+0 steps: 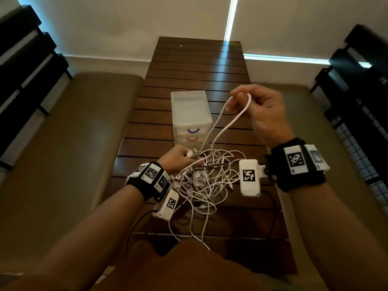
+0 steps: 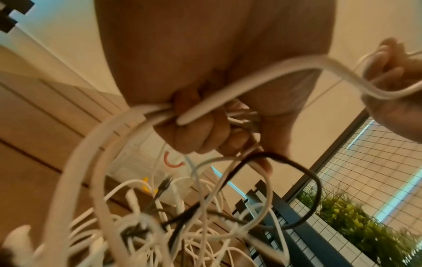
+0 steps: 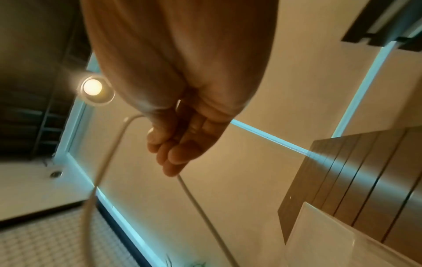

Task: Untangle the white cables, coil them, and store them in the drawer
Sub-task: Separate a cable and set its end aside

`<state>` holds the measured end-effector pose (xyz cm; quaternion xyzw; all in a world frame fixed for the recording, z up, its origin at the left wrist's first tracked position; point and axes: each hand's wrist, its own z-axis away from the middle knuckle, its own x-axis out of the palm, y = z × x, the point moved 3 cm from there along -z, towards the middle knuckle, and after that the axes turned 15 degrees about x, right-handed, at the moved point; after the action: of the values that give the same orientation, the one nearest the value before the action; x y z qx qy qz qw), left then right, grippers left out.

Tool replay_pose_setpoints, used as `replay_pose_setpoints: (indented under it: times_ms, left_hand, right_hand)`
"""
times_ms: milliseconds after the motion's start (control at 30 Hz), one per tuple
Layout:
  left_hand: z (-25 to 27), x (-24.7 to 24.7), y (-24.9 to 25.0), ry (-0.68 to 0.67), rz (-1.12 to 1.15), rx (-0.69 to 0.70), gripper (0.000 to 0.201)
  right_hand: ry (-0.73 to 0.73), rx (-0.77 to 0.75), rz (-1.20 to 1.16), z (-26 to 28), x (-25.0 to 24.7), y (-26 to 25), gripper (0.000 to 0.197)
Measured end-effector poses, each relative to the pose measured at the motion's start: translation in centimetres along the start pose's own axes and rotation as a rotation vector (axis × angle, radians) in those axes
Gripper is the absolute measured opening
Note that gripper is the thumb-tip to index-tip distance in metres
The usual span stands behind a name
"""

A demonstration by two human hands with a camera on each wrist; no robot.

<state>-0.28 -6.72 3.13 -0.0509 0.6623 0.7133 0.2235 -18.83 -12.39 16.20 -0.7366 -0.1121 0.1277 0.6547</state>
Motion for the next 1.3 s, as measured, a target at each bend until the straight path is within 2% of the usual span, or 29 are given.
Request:
replay_pose_setpoints:
  times_ms: [67, 100, 200, 233, 300, 333, 367, 433, 467, 500, 567, 667, 800, 967, 1033, 1067, 1100, 1167, 1233, 1267, 1300]
  left_hand:
    - [0.3, -0.4, -0.5, 0.086, -0.03, -0.021, 0.02]
    - [0.4, -0.7, -0.6, 0.128, -0.069, -0.017, 0.021]
    - [0.6, -1.7, -1.1, 0.17, -0.22, -0.004, 0.023]
    - [0.6, -1.9, -1.2, 0.155, -0.262, 0.005, 0.024]
    - [0.6, -1.7, -0.9, 0.088, -0.323, 0.027, 0.025]
    - [0.5, -1.3, -0.5, 0.052, -0.334, 0.053, 0.024]
    - [0.4, -0.9, 0.1, 0.028, -0.33, 0.092, 0.024]
    - [0.2, -0.5, 1.2, 0.045, -0.28, 0.177, 0.019]
    - [0.1, -0.6, 1.4, 0.074, -0.246, 0.202, 0.015]
    - [0.1, -0.9, 1.3, 0.097, -0.203, 0.212, 0.011]
    - [0.5, -1.3, 0.9, 0.106, -0.097, 0.195, 0.009]
    - [1.0, -1.1, 0.2, 0.056, -0.026, 0.127, 0.012]
    - [1.2, -0.6, -1.7, 0.015, -0.037, 0.016, 0.022]
    - [1.2, -0.5, -0.9, 0.058, -0.043, 0.031, 0.022]
    - [1.0, -0.6, 0.0, 0.084, -0.093, 0.058, 0.021]
    - [0.8, -0.6, 0.5, 0.094, -0.124, 0.079, 0.021]
    - [0.8, -0.6, 1.0, 0.098, -0.15, 0.099, 0.02]
    - [0.6, -0.4, 1.8, 0.09, -0.147, 0.138, 0.016]
    - [0.5, -0.2, 2.1, 0.097, -0.1, 0.18, 0.014]
    - [0.4, -0.3, 2.1, 0.112, -0.074, 0.191, 0.015]
    - [0.5, -0.3, 2.0, 0.125, -0.035, 0.202, 0.014]
  right_hand:
    - [0.019, 0.06, 0.029, 0.3, -1.2, 0.2, 0.024]
    - [0.003, 0.139, 0.16, 0.4, -1.8, 0.7, 0.028]
    - [-0.117, 0.417, 0.838, 1.0, -3.4, 2.5, 0.048]
    - [-0.067, 0.412, 0.949, 1.0, -3.7, 2.6, 0.052]
    - [0.067, 0.253, 0.92, 0.8, -2.8, 2.2, 0.053]
    - [0.043, 0.193, 0.892, 0.9, -1.4, 2.4, 0.051]
    - [-0.053, 0.181, 0.905, 1.1, 0.4, 3.0, 0.046]
    - [-0.322, 0.272, 1.018, 1.8, 3.8, 5.1, 0.04]
    - [-0.394, 0.325, 1.055, 2.1, 4.8, 6.1, 0.035]
    - [-0.406, 0.357, 1.046, 2.1, 5.2, 6.7, 0.028]
    - [-0.342, 0.322, 0.987, 1.8, 5.0, 7.0, 0.023]
    - [-0.201, 0.169, 1.003, 1.5, 4.7, 6.5, 0.021]
    - [0.012, 0.067, 0.694, 0.9, 3.4, 4.5, 0.021]
    - [0.159, 0.106, 0.535, 1.0, 1.5, 4.3, 0.02]
    - [0.261, 0.094, 0.581, 1.0, 1.0, 4.5, 0.019]
    - [0.28, 0.074, 0.713, 1.1, 1.2, 4.4, 0.026]
    - [0.247, 0.055, 0.897, 1.3, 1.6, 4.6, 0.039]
    - [0.002, 0.064, 1.221, 2.0, 3.6, 5.1, 0.055]
    - [-0.256, 0.147, 1.306, 3.0, 5.2, 5.9, 0.039]
    - [-0.305, 0.198, 1.283, 3.2, 5.4, 6.2, 0.028]
    - [-0.286, 0.228, 1.25, 3.2, 5.3, 6.3, 0.022]
